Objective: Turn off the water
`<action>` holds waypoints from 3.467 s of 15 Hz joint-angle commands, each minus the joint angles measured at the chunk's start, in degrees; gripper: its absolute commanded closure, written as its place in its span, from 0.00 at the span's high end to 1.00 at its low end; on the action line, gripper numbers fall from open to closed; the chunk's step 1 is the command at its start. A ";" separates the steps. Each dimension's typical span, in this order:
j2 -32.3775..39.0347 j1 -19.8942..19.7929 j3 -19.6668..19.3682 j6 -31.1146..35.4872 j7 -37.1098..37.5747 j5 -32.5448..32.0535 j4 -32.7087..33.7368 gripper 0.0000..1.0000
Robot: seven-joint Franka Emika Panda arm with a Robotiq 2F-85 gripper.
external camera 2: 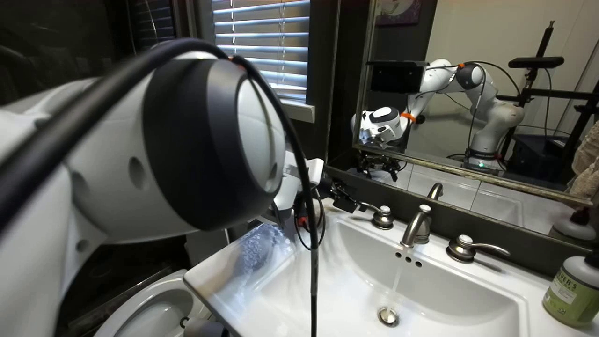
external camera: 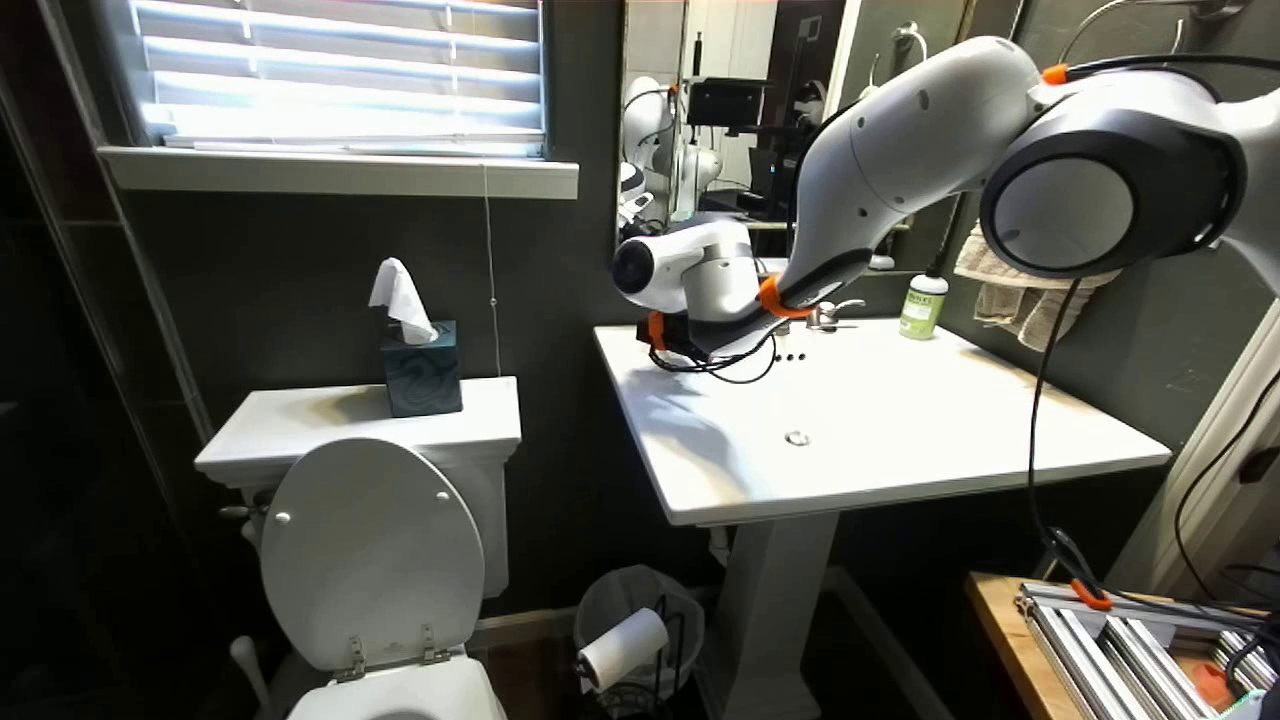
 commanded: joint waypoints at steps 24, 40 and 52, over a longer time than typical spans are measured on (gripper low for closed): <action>4.13 -2.66 -1.54 14.49 -2.67 -1.80 5.08 0.69; 4.10 -0.45 -5.22 16.61 -3.18 -6.29 4.13 1.00; 6.64 -2.67 -4.93 21.56 -8.96 -6.49 7.11 1.00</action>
